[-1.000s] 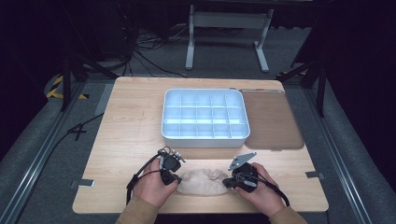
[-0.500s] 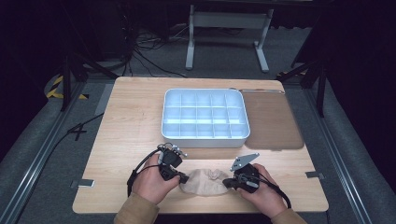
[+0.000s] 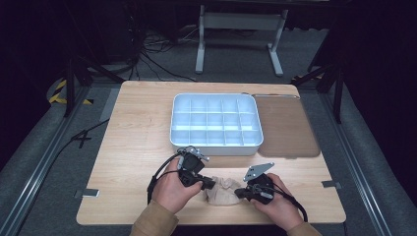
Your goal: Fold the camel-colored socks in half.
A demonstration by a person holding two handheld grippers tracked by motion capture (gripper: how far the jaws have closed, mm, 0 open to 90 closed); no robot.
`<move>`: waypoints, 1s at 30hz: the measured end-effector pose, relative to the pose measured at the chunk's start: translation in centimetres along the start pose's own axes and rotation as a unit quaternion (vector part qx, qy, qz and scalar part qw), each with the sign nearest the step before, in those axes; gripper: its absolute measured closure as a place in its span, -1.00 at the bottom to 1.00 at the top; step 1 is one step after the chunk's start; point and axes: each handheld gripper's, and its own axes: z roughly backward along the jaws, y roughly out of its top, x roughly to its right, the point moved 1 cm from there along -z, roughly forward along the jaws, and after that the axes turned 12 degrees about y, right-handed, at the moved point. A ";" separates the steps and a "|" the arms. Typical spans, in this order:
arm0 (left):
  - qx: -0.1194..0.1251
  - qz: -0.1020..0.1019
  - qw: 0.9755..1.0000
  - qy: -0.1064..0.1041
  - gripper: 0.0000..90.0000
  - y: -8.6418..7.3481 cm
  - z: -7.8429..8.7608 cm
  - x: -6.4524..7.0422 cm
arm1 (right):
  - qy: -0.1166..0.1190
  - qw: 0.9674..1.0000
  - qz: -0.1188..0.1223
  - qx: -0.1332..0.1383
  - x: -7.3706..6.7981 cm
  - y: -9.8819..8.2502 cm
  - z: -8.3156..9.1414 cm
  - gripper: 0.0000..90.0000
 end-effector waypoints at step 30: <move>0.001 -0.032 0.999 0.022 0.87 2.9 -6.8 2.3 | -0.017 0.999 0.023 0.021 -0.5 -0.7 -0.1 1.00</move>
